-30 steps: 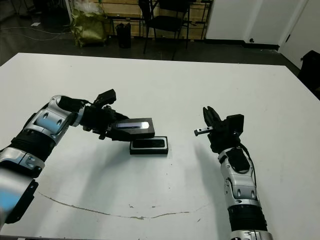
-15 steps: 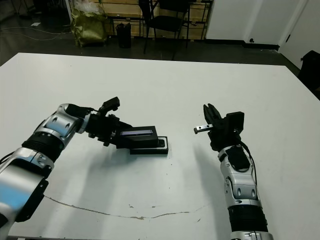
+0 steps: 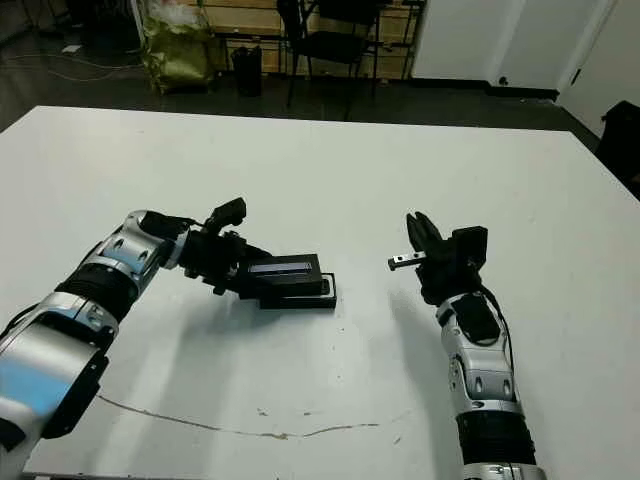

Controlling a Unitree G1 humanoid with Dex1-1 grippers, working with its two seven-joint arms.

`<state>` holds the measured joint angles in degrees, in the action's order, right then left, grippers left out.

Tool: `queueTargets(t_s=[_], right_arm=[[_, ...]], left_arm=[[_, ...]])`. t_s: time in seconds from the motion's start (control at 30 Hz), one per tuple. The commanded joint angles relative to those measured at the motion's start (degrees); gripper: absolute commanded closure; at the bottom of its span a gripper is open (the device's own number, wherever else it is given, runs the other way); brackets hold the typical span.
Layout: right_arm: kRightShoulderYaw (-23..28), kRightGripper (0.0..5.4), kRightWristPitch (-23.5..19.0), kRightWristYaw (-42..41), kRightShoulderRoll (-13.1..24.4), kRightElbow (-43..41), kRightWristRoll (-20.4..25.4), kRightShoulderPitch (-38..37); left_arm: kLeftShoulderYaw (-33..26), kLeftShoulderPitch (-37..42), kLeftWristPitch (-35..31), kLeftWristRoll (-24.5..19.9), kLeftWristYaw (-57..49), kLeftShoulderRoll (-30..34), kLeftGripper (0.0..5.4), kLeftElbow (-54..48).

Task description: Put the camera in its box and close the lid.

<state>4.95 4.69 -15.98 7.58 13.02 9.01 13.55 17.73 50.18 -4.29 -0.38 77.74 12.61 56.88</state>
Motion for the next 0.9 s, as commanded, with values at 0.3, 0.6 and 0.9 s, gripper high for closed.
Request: queueTargets(t_s=[0.3,0.6,0.9], right_arm=[[0.3,5.40,0.0,-0.6,0.5,1.1,0.5,-0.5],[0.2,5.40,-1.2,0.2,0.5,0.5,0.0,-0.7],[0.6,5.40,0.7,-0.5,0.3,2.1,0.7,-0.4]], left_arm=[[0.2,1.0,1.5,2.3,0.3,-2.0,2.69,2.8],[0.0,1.4,2.1,2.7,0.6,-3.1,2.69,2.8],[0.4,1.9,2.9,3.6,0.8,-4.4,2.69,3.6]])
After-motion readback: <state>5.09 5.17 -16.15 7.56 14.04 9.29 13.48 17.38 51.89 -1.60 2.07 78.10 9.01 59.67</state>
